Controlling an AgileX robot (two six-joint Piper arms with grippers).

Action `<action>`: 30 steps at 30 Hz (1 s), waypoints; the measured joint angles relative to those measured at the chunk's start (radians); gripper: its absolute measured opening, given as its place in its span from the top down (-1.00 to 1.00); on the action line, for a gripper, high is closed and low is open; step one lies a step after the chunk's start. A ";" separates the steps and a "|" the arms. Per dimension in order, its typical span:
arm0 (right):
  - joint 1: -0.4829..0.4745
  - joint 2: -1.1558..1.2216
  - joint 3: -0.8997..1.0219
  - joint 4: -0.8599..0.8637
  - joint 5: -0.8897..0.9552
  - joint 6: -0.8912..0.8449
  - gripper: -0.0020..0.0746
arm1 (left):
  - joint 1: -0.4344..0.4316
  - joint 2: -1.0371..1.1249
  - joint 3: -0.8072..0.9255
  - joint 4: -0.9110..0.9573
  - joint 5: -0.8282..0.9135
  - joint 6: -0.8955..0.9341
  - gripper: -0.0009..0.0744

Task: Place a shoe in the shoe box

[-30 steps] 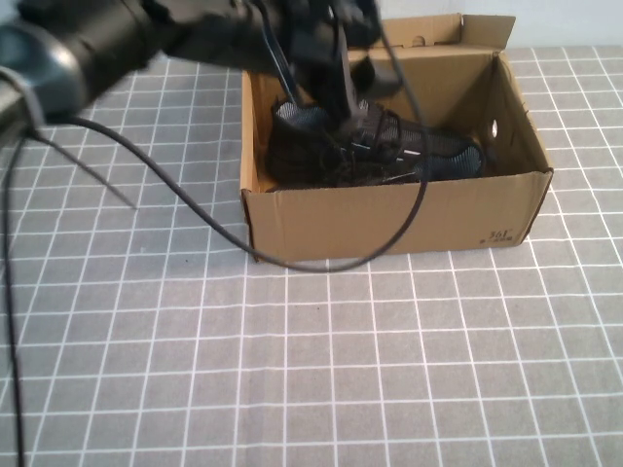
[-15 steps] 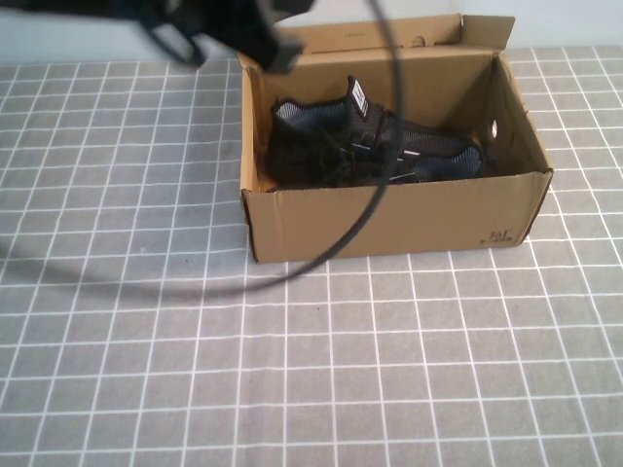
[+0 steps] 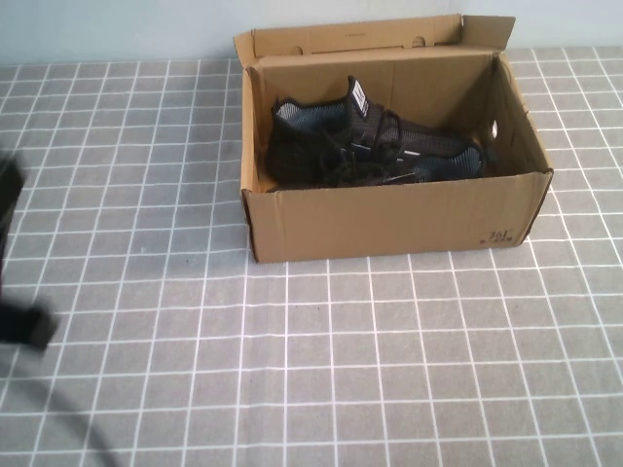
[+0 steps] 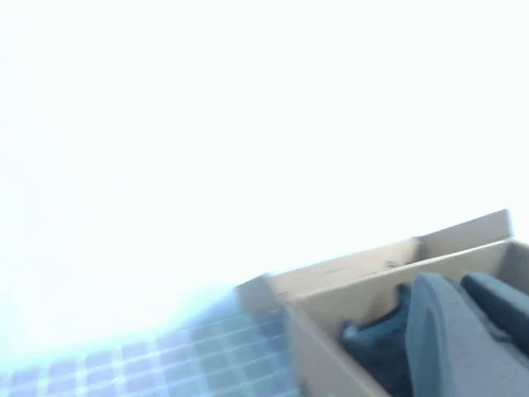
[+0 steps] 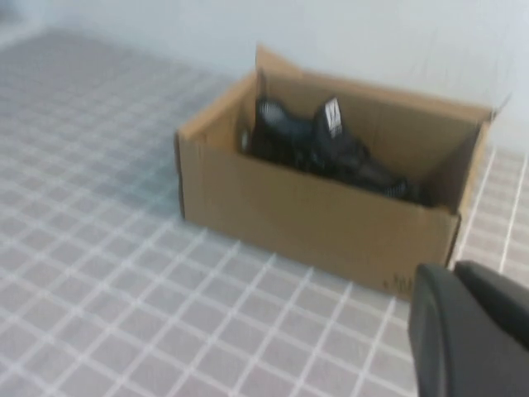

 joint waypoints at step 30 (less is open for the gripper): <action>0.000 -0.140 0.532 0.246 -0.809 0.000 0.99 | -0.002 -0.266 0.496 -0.132 0.059 -0.056 0.98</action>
